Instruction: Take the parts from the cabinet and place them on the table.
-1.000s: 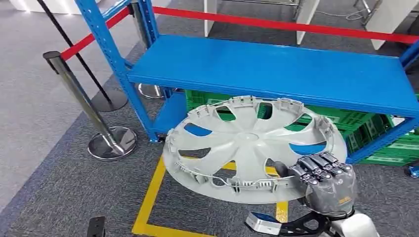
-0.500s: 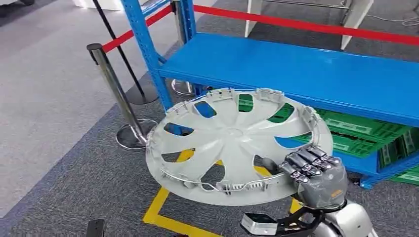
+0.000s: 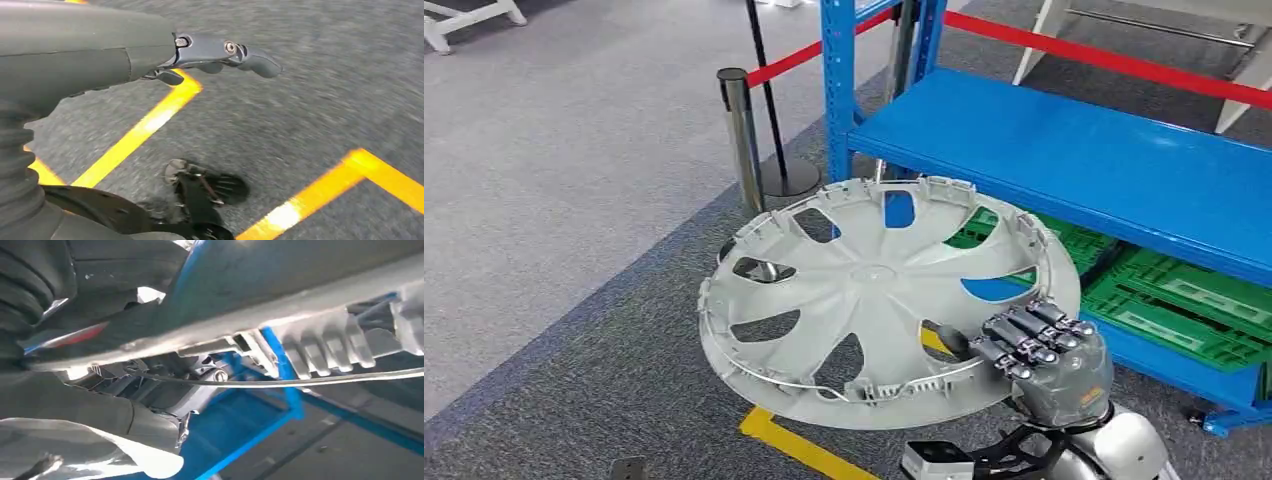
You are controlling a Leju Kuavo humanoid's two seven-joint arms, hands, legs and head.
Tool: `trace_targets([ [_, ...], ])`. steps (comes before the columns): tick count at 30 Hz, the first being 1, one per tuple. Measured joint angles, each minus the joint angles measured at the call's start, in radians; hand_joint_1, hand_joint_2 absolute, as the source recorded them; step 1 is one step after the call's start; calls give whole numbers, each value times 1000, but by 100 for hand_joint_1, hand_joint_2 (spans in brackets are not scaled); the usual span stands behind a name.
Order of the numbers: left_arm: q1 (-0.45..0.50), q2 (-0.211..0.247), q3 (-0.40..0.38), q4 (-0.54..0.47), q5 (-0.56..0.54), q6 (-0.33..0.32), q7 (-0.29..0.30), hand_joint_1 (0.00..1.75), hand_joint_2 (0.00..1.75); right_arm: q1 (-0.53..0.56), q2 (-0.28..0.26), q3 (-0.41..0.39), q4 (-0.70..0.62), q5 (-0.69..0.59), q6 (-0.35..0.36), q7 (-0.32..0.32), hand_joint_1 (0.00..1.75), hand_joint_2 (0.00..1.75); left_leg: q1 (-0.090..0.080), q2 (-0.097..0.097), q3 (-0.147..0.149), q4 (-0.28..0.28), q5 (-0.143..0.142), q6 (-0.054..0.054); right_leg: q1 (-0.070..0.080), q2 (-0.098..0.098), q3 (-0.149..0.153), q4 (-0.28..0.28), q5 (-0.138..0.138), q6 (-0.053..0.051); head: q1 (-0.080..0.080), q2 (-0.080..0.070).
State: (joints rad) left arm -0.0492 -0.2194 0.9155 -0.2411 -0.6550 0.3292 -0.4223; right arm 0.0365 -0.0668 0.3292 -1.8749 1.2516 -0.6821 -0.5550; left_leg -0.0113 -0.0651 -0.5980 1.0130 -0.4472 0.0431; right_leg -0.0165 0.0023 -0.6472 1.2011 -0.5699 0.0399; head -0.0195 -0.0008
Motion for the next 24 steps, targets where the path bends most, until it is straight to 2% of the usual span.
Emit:
trace_targets([
  [1, 2, -1, 0, 0, 2, 0, 0, 0, 175, 1, 1, -1, -1, 0, 0, -4, 175, 175, 0, -5, 0, 1, -1, -1, 0, 3, 16, -35, 19, -1, 0, 0],
  [5, 3, -1, 1, 0, 2, 0, 0, 0, 175, 1, 1, -1, -2, 0, 0, -6, 175, 175, 0, -7, 0, 1, -1, -1, 0, 5, 21, -46, 25, -1, 0, 0],
  [6, 4, -1, 1, 0, 2, 0, 0, 0, 175, 2, 3, -3, -3, -1, 0, -12, 175, 175, 1, -11, 0, 3, -1, -2, -1, 11, 37, -82, 43, -3, 0, 0],
  [7, 6, -2, 1, 0, 2, 0, 0, 0, 175, 2, 6, -5, -5, -2, 0, -19, 175, 175, 1, -18, 0, 5, -3, -4, -4, 28, 59, -132, 66, -4, 0, 0],
  [8, 12, -6, 6, 0, 11, 11, 4, 0, 175, 3, 38, -21, -14, -17, -2, -79, 175, 175, 8, -59, -17, 12, 4, -28, 1, 53, 90, -177, 53, -16, -1, 0],
  [9, 14, -5, 10, 0, 11, 13, 5, 0, 175, 3, 47, -24, -15, -20, -1, -91, 175, 175, 5, -69, -19, 15, 2, -34, -8, 38, 94, -186, 58, -25, -2, 0],
  [10, 16, -6, 13, 0, 10, 15, 5, 0, 175, 3, 53, -27, -15, -21, -1, -100, 175, 175, 0, -26, -25, 31, -12, -39, -8, 25, 98, -187, 60, -30, -1, 0],
  [11, 15, -7, 16, 0, 8, 18, 6, 0, 175, 6, 62, -31, -19, -22, -1, -110, 175, 175, 0, 14, -43, 74, -42, -45, -9, 14, 100, -188, 58, -36, -13, 0],
  [12, 14, -7, 19, 0, 6, 19, 8, 0, 175, 9, 66, -34, -23, -23, -1, -116, 175, 175, 4, 39, -78, 150, -82, -51, -7, 0, 101, -187, 57, -37, -12, 0],
  [13, 12, -7, 20, 0, 0, 20, 13, 0, 175, 12, 70, -38, -25, -25, -1, -124, 175, 175, 9, 51, -121, 242, -122, -56, -6, -16, 101, -187, 56, -38, -12, 0],
  [14, 11, -7, 20, 0, -2, 21, 16, 0, 175, 13, 72, -39, -26, -25, -1, -129, 175, 175, 11, 54, -152, 307, -144, -59, -6, -30, 101, -187, 55, -38, -13, 0],
  [15, 12, -7, 20, 0, -8, 21, 21, 0, 175, 15, 75, -40, -26, -25, -1, -134, 175, 175, 14, 55, -162, 329, -141, -62, -6, -43, 102, -187, 53, -38, -13, 0],
  [16, 14, -6, 20, 0, -11, 21, 24, 0, 175, 18, 78, -40, -26, -24, -1, -138, 175, 175, 17, 57, -149, 306, -117, -63, -6, -56, 103, -187, 52, -37, -13, 0],
  [17, 15, -6, 20, 0, -13, 22, 25, 0, 175, 19, 80, -40, -26, -20, -1, -139, 175, 175, 18, 60, -117, 243, -79, -62, -6, -67, 106, -187, 50, -36, -13, 0],
  [18, 15, -6, 21, 0, -18, 22, 26, 0, 175, 19, 80, -42, -27, -16, -1, -139, 175, 175, 17, 73, -64, 142, -30, -59, -6, -79, 111, -187, 47, -33, -13, 0],
  [19, 14, -6, 21, 0, -21, 23, 27, 0, 175, 19, 82, -45, -30, -11, -1, -139, 175, 175, 14, 116, -16, 51, 4, -53, -5, -88, 115, -187, 43, -30, -13, 0],
  [20, 10, -6, 21, 0, -22, 23, 29, 0, 175, 21, 85, -48, -34, -8, -1, -139, 175, 175, 0, 146, -2, 24, -15, -52, 5, -98, 114, -184, 39, -23, -13, 0],
  [21, 8, -7, 21, 0, -23, 24, 30, 0, 175, 21, 85, -50, -37, -7, -1, -139, 175, 175, 2, 138, -8, 21, -12, -42, 6, -105, 113, -184, 38, -19, -11, 0],
  [23, 10, -8, 22, 0, -24, 24, 31, 0, 175, 20, 87, -50, -40, -4, -1, -140, 175, 175, 0, 117, -14, 21, -13, -35, 6, -127, 118, -188, 36, -10, -12, 0],
  [24, 12, -8, 24, 0, -23, 24, 33, 0, 175, 20, 87, -50, -40, -3, -1, -141, 175, 175, 1, 105, -14, 16, -10, -27, 6, -137, 123, -190, 34, -3, -14, 0],
])
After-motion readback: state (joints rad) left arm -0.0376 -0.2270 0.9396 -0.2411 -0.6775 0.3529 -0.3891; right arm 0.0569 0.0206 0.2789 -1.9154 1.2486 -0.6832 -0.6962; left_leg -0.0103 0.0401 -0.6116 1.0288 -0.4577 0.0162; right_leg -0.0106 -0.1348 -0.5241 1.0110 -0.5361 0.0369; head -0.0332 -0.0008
